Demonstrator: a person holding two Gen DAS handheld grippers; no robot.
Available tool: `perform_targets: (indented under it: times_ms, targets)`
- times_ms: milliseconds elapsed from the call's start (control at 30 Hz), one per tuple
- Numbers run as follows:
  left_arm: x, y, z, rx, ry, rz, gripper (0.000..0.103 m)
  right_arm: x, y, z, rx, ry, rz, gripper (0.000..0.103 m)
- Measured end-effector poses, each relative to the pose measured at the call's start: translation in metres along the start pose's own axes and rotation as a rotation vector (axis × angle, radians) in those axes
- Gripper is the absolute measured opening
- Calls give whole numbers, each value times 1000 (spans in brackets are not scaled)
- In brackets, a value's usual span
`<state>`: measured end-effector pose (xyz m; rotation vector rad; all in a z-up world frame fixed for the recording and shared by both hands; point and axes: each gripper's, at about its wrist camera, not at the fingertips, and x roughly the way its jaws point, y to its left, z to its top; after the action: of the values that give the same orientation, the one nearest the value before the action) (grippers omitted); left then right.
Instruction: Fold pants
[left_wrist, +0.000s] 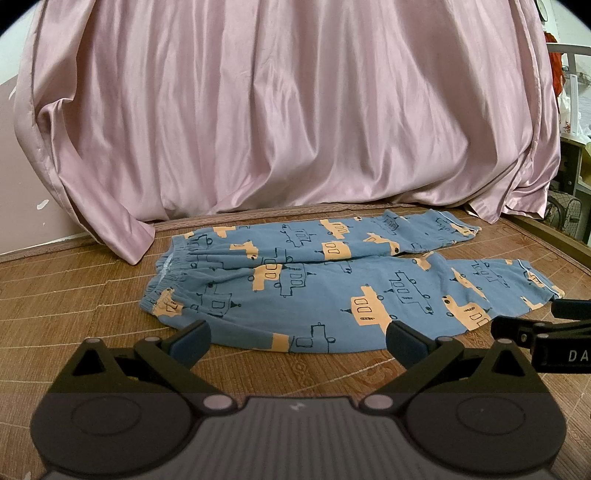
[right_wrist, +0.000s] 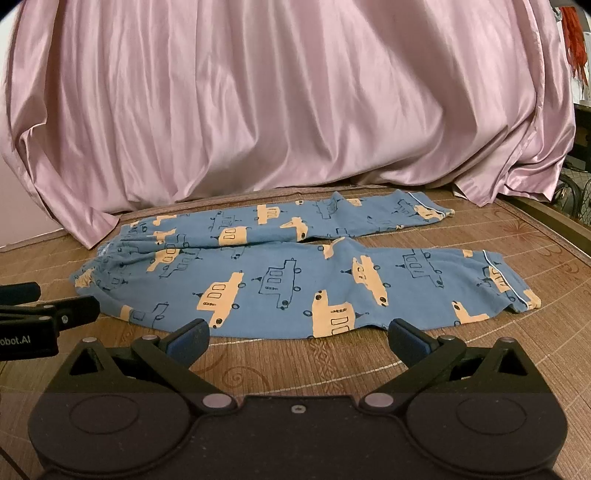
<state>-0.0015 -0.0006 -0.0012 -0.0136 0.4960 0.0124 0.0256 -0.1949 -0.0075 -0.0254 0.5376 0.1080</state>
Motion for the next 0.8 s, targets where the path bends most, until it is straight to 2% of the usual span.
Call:
perform_targets:
  times_ms: [400, 567, 667, 800]
  targets:
    - [3, 5, -2, -8, 6, 1, 103, 5, 2, -6, 1, 16, -10, 103]
    - [18, 13, -4, -63, 114, 13, 103, 10, -4, -3, 40, 47, -11, 103]
    - [28, 19, 3, -87, 179, 8, 103, 13, -16, 13, 107, 54, 16, 103]
    - [34, 20, 27, -21, 197, 15, 103, 22, -35, 42, 145, 39, 75, 103]
